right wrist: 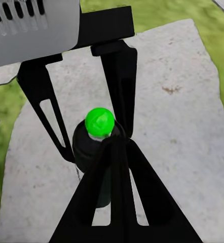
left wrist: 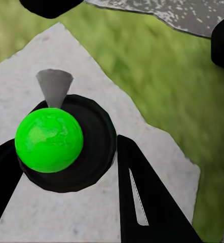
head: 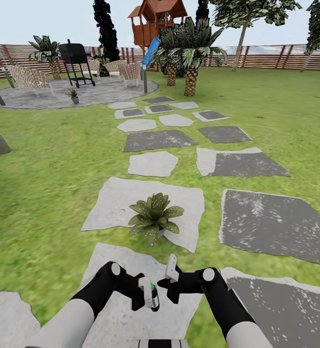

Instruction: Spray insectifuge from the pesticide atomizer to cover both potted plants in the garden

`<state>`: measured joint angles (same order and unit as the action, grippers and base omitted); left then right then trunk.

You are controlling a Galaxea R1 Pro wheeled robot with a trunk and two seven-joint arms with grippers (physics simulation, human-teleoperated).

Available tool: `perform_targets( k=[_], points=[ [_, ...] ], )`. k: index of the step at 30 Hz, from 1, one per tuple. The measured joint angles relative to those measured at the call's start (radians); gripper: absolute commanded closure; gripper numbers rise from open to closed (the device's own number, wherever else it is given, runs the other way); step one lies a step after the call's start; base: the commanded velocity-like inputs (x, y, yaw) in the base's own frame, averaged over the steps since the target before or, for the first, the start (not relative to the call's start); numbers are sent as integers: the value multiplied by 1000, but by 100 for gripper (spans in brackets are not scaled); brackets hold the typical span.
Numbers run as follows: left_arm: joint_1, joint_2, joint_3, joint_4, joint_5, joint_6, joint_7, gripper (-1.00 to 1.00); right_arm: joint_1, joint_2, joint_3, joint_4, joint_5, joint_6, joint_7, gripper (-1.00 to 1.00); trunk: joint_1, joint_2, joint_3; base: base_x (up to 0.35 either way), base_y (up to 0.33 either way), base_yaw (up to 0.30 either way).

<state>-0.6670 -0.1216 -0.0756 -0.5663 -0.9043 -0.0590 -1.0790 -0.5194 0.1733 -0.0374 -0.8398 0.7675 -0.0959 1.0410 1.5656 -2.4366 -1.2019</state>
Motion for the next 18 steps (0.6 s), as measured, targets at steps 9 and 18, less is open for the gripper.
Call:
perform_targets(
  k=[9, 18],
  points=[
    [0, -7, 0, 0, 15, 1, 0, 100, 1, 0, 0, 1, 0, 0, 0, 100, 0, 0, 0, 0, 0, 0],
    [-1, -7, 0, -1, 17, 1, 5, 100, 1, 0, 0, 2, 0, 0, -1, 100, 0, 0, 0, 0, 0, 0]
  ],
)
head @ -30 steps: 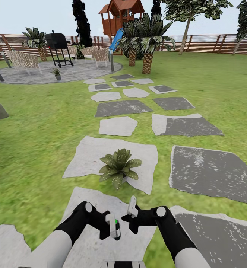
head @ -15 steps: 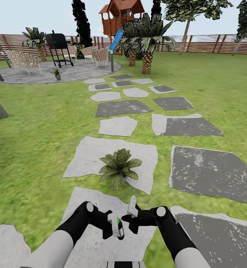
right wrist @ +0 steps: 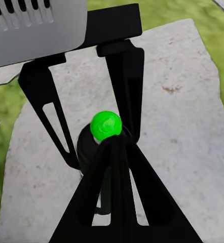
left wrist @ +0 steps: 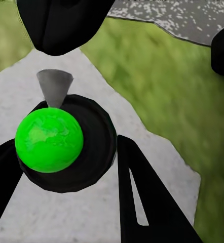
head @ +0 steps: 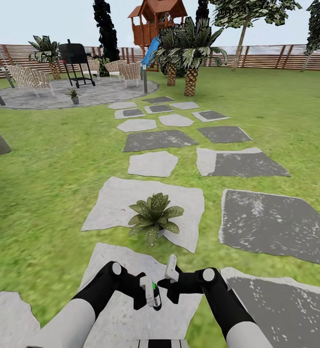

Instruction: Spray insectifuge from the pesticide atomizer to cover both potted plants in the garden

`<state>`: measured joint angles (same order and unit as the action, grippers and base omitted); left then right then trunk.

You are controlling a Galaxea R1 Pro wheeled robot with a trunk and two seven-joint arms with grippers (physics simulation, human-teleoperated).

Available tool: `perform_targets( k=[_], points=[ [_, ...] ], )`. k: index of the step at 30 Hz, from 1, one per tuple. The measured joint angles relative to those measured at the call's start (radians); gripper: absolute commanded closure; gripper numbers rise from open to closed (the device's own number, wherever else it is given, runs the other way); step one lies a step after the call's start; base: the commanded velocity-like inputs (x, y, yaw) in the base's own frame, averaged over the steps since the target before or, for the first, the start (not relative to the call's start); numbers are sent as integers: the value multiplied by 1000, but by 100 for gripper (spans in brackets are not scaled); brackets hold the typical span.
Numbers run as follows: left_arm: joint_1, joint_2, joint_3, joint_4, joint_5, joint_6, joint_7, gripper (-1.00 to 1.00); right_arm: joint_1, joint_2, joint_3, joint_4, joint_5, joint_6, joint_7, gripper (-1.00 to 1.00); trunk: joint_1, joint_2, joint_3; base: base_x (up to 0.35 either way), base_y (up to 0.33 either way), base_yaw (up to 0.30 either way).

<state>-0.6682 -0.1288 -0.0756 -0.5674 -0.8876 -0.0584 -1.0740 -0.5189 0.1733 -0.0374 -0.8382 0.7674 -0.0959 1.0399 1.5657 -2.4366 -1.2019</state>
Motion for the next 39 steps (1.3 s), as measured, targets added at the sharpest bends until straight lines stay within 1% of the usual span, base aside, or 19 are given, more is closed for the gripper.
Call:
perform_targets(
  k=[5, 10, 21, 23, 27, 29, 30, 36, 37, 39],
  points=[
    [0, -2, 3, 0, 1, 0, 2, 100, 0, 0, 0, 0, 0, 0, 0, 100, 0, 0, 0, 0, 0, 0],
    [0, -8, 3, 0, 2, 0, 2, 100, 0, 0, 0, 1, 0, 0, 0, 100, 0, 0, 0, 0, 0, 0],
    [0, -9, 7, 0, 2, 0, 3, 100, 0, 0, 0, 2, 0, 0, 0, 100, 0, 0, 0, 0, 0, 0],
    [0, -8, 8, 0, 2, 0, 3, 100, 0, 0, 0, 2, 0, 0, 0, 100, 0, 0, 0, 0, 0, 0],
    [0, 3, 9, 1, 1, 0, 2, 100, 0, 0, -1, 2, 0, 0, 0, 100, 0, 0, 0, 0, 0, 0],
    [0, 14, 11, 1, -2, -2, 1, 100, 0, 0, -1, 3, 0, 0, -1, 100, 0, 0, 0, 0, 0, 0],
    [0, 30, 12, 1, -4, -3, 1, 100, 0, 0, 0, 3, 0, 0, -2, 100, 0, 0, 0, 0, 0, 0],
    [1, 158, 17, 1, -5, -5, -5, 100, 1, 0, -1, 3, 1, 0, -3, 100, 0, 0, 0, 0, 0, 0],
    [1, 176, 17, 1, -6, -5, -7, 100, 1, 0, -1, 3, 1, 0, -3, -100, 0, 0, 0, 0, 0, 0],
    [1, 207, 17, 1, -10, -5, -7, 100, 1, 0, -2, 3, 1, -1, -3, -100, 0, 0, 0, 0, 0, 0]
  ],
)
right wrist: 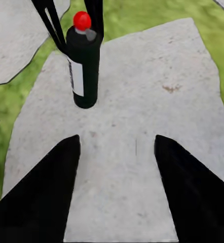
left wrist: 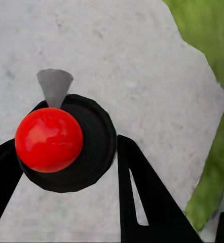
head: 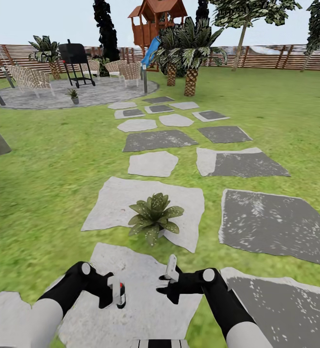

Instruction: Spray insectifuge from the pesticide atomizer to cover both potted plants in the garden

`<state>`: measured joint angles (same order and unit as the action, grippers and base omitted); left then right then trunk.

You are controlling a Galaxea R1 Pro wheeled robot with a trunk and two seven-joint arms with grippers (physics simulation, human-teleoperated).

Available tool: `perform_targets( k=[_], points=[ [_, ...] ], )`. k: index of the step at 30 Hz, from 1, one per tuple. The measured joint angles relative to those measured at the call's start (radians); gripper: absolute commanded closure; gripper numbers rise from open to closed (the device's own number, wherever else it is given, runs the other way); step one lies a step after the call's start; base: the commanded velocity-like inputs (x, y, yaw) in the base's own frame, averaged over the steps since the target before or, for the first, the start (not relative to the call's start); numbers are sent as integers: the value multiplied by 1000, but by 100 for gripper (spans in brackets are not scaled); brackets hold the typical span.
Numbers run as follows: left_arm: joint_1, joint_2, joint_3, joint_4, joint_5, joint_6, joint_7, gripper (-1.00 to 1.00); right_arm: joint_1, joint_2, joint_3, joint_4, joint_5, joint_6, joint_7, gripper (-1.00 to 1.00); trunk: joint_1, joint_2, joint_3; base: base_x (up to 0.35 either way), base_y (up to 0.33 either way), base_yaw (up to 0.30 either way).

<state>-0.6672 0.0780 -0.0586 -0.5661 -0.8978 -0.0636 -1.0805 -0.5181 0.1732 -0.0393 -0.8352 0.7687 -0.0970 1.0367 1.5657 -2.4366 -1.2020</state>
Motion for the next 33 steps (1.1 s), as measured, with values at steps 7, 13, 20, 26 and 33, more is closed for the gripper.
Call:
perform_targets(
  k=[7, 13, 20, 26, 33],
  points=[
    [3, 105, 59, 14, 18, 13, 118, 100, 0, 0, -13, 34, 3, -6, -46, -100, 0, 0, 0, 0, 0, 0],
    [122, 100, 411, 84, 109, 3, 537, 100, 5, -164, -342, 298, 4, -80, -439, -100, 0, 0, 0, 0, 0, 0],
    [227, 100, 657, 190, 385, -215, 820, 100, 50, -205, -735, 429, 4, -297, -1022, -100, 0, 0, 0, 0, 0, 0],
    [312, 106, 677, 222, 448, -320, 909, 100, 125, -206, -870, 431, -51, -466, -1068, -100, 0, 0, 0, 0, 0, 0],
    [324, 105, 677, 251, 453, -323, 923, 100, 128, -201, -881, 474, -52, -472, -1069, -100, 0, 0, 0, 0, 0, 0]
  ],
)
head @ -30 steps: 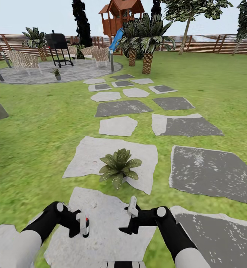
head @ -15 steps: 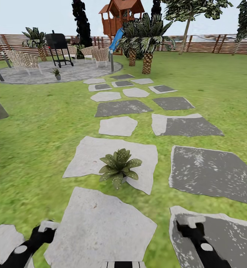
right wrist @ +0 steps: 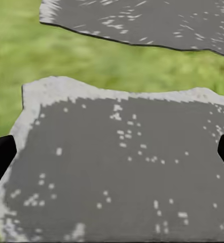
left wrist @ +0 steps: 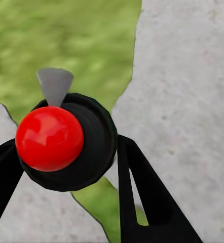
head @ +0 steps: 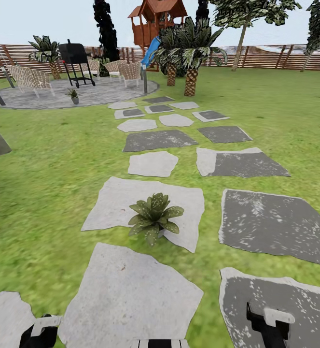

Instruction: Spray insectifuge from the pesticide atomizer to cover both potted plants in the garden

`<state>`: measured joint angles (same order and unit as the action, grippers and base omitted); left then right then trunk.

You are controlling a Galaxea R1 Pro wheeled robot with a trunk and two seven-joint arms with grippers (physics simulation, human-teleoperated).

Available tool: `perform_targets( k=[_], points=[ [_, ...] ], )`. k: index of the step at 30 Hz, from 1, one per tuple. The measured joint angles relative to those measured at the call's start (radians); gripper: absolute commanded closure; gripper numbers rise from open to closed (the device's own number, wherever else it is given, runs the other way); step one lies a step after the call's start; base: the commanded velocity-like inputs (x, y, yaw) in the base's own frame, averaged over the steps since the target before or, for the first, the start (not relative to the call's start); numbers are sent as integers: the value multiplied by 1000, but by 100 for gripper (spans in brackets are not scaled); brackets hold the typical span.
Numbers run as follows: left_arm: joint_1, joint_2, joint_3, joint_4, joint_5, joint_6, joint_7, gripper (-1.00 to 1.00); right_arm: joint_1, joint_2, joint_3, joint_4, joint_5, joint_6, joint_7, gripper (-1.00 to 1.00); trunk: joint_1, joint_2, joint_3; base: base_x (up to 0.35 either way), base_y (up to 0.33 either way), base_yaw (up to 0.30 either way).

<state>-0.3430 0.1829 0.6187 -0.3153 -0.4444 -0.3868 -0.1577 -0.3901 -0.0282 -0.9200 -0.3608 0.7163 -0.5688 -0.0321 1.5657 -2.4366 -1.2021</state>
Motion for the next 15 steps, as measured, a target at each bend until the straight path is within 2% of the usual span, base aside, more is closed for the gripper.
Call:
perform_targets(
  k=[3, 6, 8, 15],
  points=[
    [1, 0, 0, 3, 0, 0, 0, 100, -1, 5, 0, 37, -3, -2, -4, -100, 0, 0, 0, 0, 0, 0],
    [3, -4, -1, 33, 0, -7, 0, 100, -1, 7, 3, 199, 1, 0, -4, -100, 0, 0, 0, 0, 0, 0],
    [3, -5, 0, 45, 0, -34, 1, 100, -1, 10, 4, 289, 1, 0, -3, -100, 0, 0, 0, 0, 0, 0],
    [3, -5, 0, 60, 0, -58, 1, 100, -1, 16, 2, 329, 0, 1, -1, -100, 0, 0, 0, 0, 0, 0]
  ],
)
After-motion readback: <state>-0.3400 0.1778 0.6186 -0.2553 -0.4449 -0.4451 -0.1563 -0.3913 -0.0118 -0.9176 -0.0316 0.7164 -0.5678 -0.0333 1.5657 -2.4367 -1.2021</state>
